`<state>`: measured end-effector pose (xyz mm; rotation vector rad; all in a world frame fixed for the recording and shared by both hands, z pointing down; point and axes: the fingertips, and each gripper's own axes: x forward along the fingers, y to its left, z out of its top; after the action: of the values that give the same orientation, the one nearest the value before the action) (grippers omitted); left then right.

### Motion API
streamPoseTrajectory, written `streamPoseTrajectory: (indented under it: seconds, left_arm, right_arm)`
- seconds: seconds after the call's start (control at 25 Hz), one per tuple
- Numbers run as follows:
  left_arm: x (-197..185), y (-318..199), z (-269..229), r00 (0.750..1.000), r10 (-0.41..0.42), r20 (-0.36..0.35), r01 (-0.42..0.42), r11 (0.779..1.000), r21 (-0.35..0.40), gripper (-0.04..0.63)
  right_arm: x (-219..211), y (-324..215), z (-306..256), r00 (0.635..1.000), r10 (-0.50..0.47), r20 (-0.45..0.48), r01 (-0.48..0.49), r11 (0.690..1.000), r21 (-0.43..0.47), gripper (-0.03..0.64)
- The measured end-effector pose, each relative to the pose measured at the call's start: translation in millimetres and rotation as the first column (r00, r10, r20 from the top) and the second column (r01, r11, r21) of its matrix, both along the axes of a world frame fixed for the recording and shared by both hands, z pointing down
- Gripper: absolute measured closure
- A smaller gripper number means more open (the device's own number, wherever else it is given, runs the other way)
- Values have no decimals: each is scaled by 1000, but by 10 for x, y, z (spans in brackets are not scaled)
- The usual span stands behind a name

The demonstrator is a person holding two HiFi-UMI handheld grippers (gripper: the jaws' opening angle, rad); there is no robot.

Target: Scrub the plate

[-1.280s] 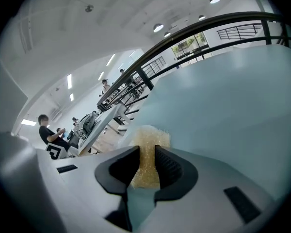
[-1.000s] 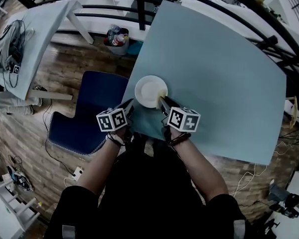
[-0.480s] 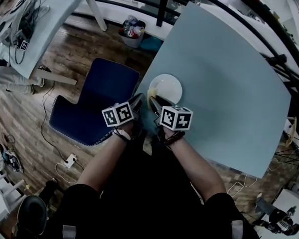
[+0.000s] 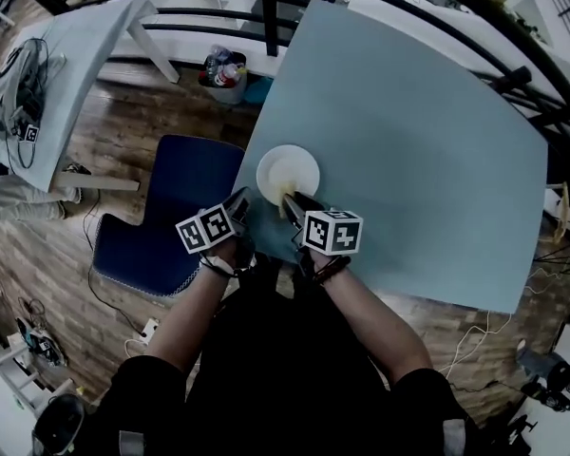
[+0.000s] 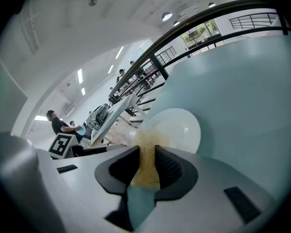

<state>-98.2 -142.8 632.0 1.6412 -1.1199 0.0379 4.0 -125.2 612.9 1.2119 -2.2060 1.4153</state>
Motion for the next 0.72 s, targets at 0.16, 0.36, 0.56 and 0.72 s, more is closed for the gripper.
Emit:
streamPoseTrajectory:
  seconds: [0.16,0.36,0.56,0.72]
  left_arm:
    - [92,15,-8,998,36,51,-36,999,-1,558]
    - [193,53,-1,990,78,119,-78,997,-5,558]
    - [195,79,1,996,21,85,-18,999,-40,558]
    - [27,174,-256,998,-55,8,56,998,-5,558]
  right_arm:
    - [352,-4,-23,998,63,1,-63,998,-4,512]
    - [716,-28,-87,992,127,2,-127,992,3,512]
    - [989,-31,-247,985,173,8,-173,985,26,512]
    - [1079,45,-459,986,165,2,-165,984,74,512]
